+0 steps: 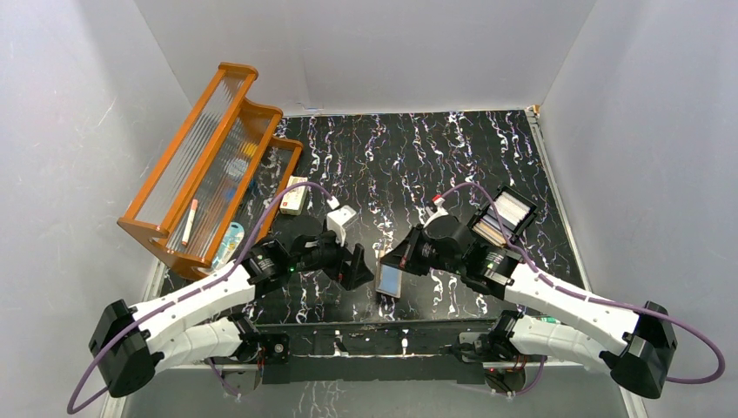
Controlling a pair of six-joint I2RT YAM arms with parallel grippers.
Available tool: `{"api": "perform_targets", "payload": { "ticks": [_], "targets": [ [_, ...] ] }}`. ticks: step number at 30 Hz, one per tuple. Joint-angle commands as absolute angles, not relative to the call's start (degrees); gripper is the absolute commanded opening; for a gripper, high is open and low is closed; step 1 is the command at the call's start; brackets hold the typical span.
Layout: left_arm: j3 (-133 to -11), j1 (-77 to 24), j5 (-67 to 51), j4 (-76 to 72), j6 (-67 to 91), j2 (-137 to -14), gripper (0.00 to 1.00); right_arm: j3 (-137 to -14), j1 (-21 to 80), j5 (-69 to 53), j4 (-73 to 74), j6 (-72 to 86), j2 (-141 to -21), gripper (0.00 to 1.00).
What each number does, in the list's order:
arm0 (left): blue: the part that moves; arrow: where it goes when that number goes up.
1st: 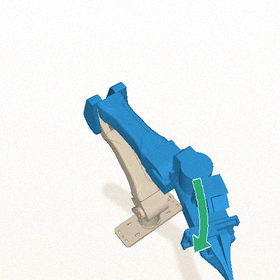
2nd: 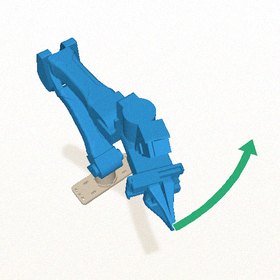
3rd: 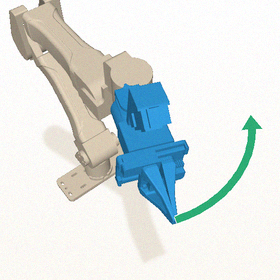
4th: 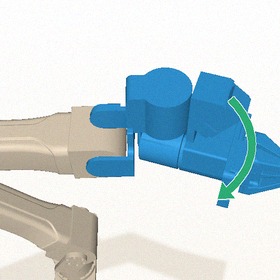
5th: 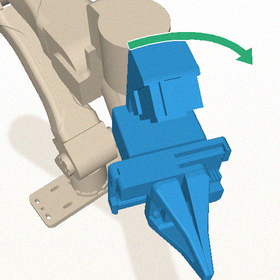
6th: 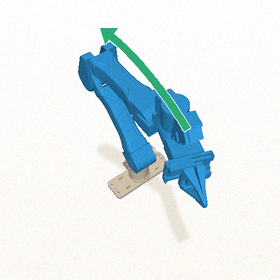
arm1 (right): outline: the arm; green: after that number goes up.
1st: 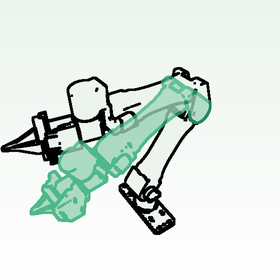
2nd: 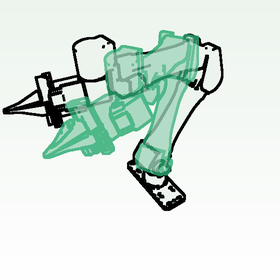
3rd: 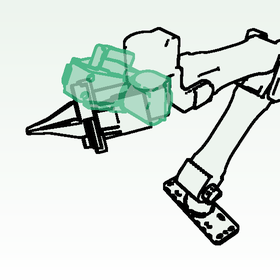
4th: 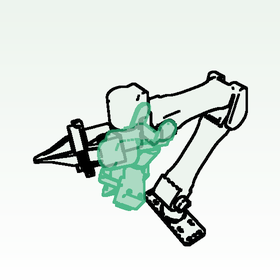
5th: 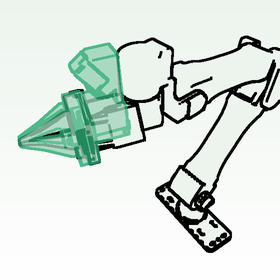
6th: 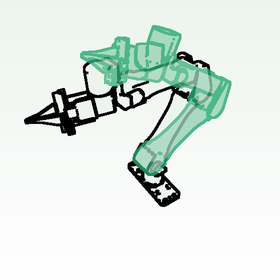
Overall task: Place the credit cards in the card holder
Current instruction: Pick up the card holder from the center of the board, then place the card holder at the center of the board.
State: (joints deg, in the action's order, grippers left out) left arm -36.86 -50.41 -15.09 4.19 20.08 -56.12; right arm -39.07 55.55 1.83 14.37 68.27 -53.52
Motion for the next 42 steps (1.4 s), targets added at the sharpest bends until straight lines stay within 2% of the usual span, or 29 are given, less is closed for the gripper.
{"api": "perform_targets", "payload": {
  "ticks": [1, 8, 15, 18, 21, 24, 26, 30, 31, 33, 35, 38, 42],
  "targets": [
    [-38.0, -51.0, -16.3, -0.7, 12.1, -57.7, 0.9, -42.1, 55.6, 4.1, 8.6, 69.4, -52.8, 0.0],
    [-39.1, -51.1, -14.9, -1.7, 12.7, -60.3, 0.92, -42.3, 55.6, 5.6, 6.4, 70.5, -54.3, 0.0],
    [-37.3, -51.6, -11.6, -2.6, 13.5, -61.3, 0.89, -42.7, 55.6, 5.3, 2.2, 71.3, -57.3, 0.0],
    [-37.7, -51.8, -6.8, -2.3, 12.4, -62.3, 0.79, -42.3, 55.6, 4.3, 0.7, 71.8, -57.8, 0.0],
    [-38.3, -51.9, -4.7, -2.2, 10.4, -63.6, 0.62, -42.0, 55.6, 3.8, 0.2, 72.1, -58.1, 0.0],
    [-38.5, -52.1, -2.7, -2.0, 9.8, -64.2, 0.52, -41.9, 55.6, 3.4, 0.0, 72.6, -58.6, 0.0],
    [-38.5, -52.3, -0.4, -1.9, 10.4, -63.9, 0.3, -41.8, 55.6, 3.2, -0.7, 72.8, -58.9, 0.0],
    [-38.7, -52.3, 1.4, -0.7, 11.8, -62.8, 0.04, -42.2, 55.5, 3.8, 0.0, 71.7, -59.3, 0.0],
    [-38.9, -52.3, 1.7, 0.1, 13.1, -62.7, 0.0, -42.5, 55.5, 4.3, 0.7, 70.9, -59.1, 0.05],
    [-39.3, -52.3, 2.4, 1.7, 17.2, -62.4, 0.0, -43.7, 55.5, 5.9, 2.6, 67.3, -58.3, 0.28],
    [-38.8, -52.3, 2.8, 2.6, 23.3, -62.0, 0.0, -45.2, 55.5, 8.2, 6.1, 64.0, -57.3, 0.43],
    [-36.6, -52.3, 2.1, 1.2, 32.0, -60.4, 0.0, -45.8, 55.5, 11.9, 10.6, 61.5, -54.9, 0.6],
    [-31.5, -52.3, 2.7, -3.6, 44.0, -56.2, 0.0, -41.5, 55.5, 11.9, 9.7, 61.4, -51.9, 0.76]
  ]
}}
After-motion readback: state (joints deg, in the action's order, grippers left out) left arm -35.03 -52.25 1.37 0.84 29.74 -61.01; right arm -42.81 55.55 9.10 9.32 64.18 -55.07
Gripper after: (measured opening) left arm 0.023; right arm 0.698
